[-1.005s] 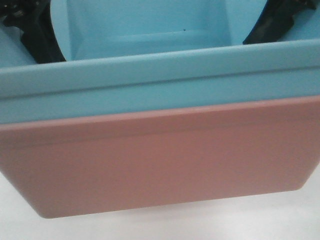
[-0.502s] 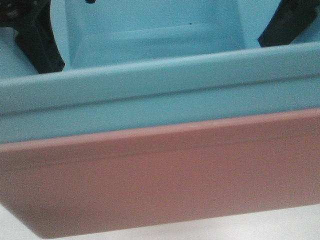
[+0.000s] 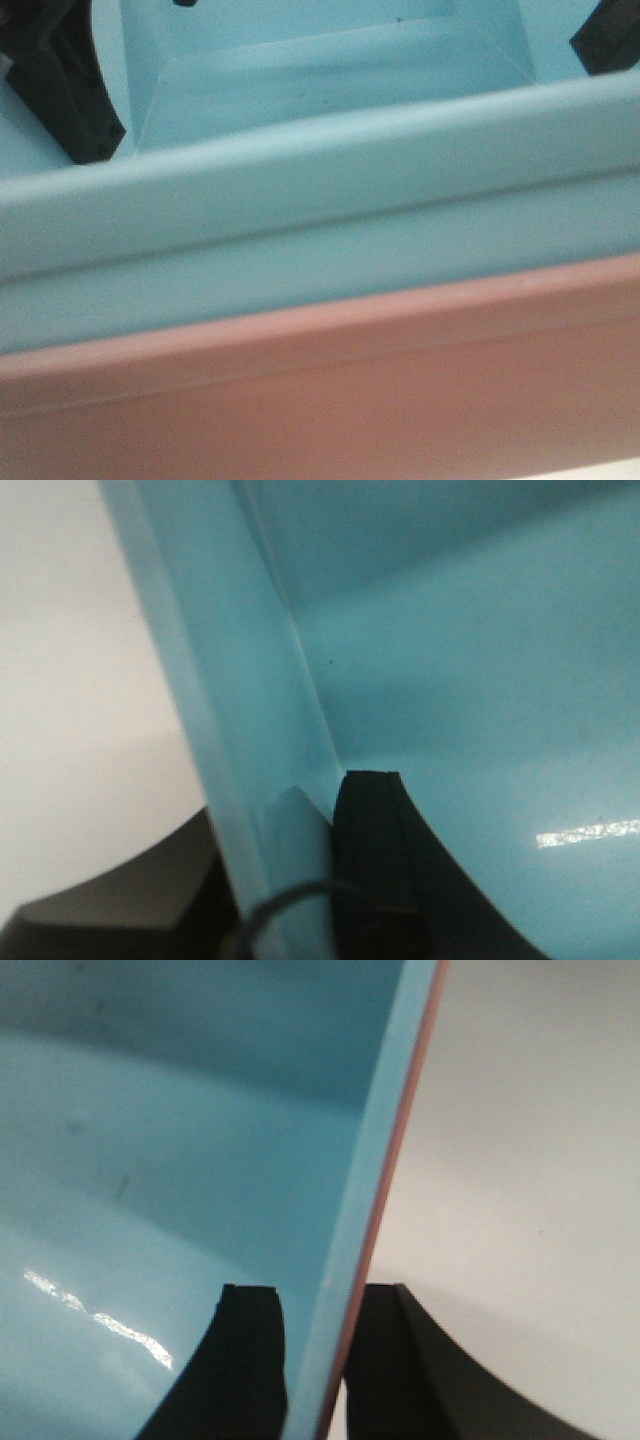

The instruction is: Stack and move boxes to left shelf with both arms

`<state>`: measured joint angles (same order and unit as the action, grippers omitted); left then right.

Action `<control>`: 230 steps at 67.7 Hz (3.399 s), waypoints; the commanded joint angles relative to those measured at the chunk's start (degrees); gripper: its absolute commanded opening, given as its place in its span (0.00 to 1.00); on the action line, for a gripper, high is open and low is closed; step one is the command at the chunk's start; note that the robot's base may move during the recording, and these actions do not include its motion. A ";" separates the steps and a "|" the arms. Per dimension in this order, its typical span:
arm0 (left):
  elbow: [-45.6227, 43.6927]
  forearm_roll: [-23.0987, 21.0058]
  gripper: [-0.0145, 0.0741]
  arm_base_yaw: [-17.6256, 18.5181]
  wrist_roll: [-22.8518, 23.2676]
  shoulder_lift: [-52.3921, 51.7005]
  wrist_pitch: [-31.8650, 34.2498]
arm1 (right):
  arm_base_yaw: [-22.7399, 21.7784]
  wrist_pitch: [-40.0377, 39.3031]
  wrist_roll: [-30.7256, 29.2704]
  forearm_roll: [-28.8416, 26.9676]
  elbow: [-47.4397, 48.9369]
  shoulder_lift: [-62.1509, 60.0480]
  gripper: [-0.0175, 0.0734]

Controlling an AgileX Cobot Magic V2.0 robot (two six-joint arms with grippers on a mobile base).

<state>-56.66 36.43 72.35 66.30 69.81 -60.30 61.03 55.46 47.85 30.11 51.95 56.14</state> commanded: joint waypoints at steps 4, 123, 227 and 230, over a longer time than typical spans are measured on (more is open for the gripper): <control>-2.06 6.88 0.16 2.72 -0.75 -1.66 2.81 | 3.99 -8.59 6.02 8.56 0.57 -1.52 0.23; 7.55 22.79 0.16 18.22 17.01 -1.66 -4.53 | 21.38 -5.07 24.46 28.72 -7.82 -1.46 0.23; 7.55 22.79 0.16 18.22 17.01 -1.66 -4.53 | 21.38 -4.94 24.46 28.72 -7.82 -1.46 0.23; 7.55 22.79 0.16 18.22 17.01 -1.66 -4.53 | 21.38 -4.94 24.46 28.72 -7.82 -1.46 0.23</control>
<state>-47.47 51.37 89.45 85.83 69.24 -69.37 81.71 59.78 73.72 49.80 41.47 55.66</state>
